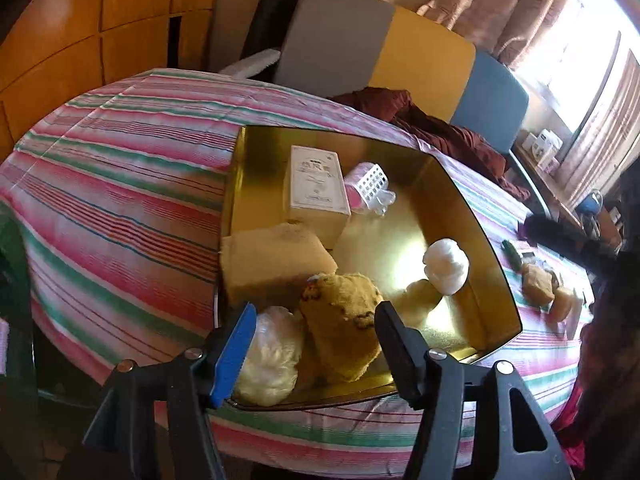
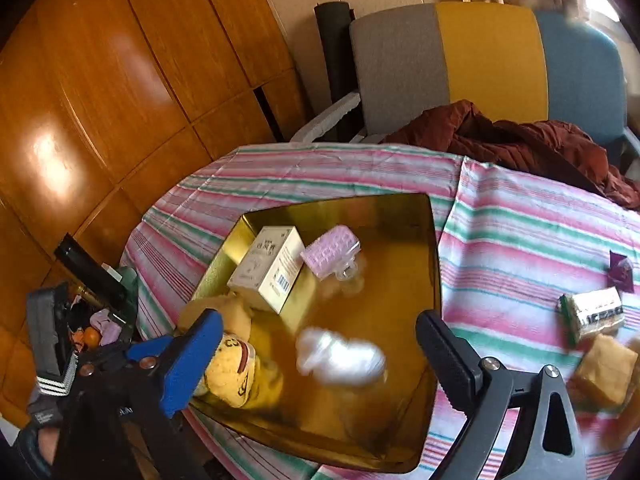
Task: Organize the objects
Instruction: 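Place the yellow cloth and the wrapped bundle into the gold tray with both grippers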
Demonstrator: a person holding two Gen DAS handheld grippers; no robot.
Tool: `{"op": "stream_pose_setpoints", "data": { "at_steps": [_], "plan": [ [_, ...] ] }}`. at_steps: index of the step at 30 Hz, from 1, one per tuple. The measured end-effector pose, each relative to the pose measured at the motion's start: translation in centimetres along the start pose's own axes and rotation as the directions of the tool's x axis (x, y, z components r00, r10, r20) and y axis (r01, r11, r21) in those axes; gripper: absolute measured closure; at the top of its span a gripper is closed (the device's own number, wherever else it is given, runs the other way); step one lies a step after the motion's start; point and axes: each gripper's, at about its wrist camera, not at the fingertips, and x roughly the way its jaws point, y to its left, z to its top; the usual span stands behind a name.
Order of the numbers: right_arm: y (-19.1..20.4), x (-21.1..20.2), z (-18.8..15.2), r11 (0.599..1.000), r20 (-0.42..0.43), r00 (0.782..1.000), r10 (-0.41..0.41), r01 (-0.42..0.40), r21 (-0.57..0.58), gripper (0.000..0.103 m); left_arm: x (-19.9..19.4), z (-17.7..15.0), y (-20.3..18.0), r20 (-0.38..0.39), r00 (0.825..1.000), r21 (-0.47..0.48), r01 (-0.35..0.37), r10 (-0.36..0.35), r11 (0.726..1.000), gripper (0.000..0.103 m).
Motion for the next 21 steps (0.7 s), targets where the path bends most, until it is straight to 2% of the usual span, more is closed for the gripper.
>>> {"op": "stream_pose_setpoints", "data": {
  "at_steps": [4,7,12,21],
  "plan": [
    [0.2,0.3,-1.5,1.0,-0.052,0.999,-0.015,0.014,-0.014,0.002,-1.0,0.0,-0.3,0.041,0.999,-0.007,-0.005,0.006,1.0,0.041],
    [0.3,0.3,-2.6,0.999,-0.071,0.997,-0.042,0.04,-0.019,0.0,-1.7,-0.1,-1.3,0.072,0.996,0.01,-0.055,0.055,0.998,0.041],
    [0.4,-0.1,-3.9,0.996,-0.066,0.995,-0.08,0.078,-0.035,0.0,-2.6,0.1,-2.0,0.113,0.989,-0.005,-0.097,0.097,0.995,0.041],
    [1.3,-0.6,-4.7,0.992,-0.051,0.993,-0.109,0.105,-0.075,0.0,-4.2,-0.1,-3.6,0.193,0.97,0.066,-0.16,0.145,0.985,0.041]
  ]
}}
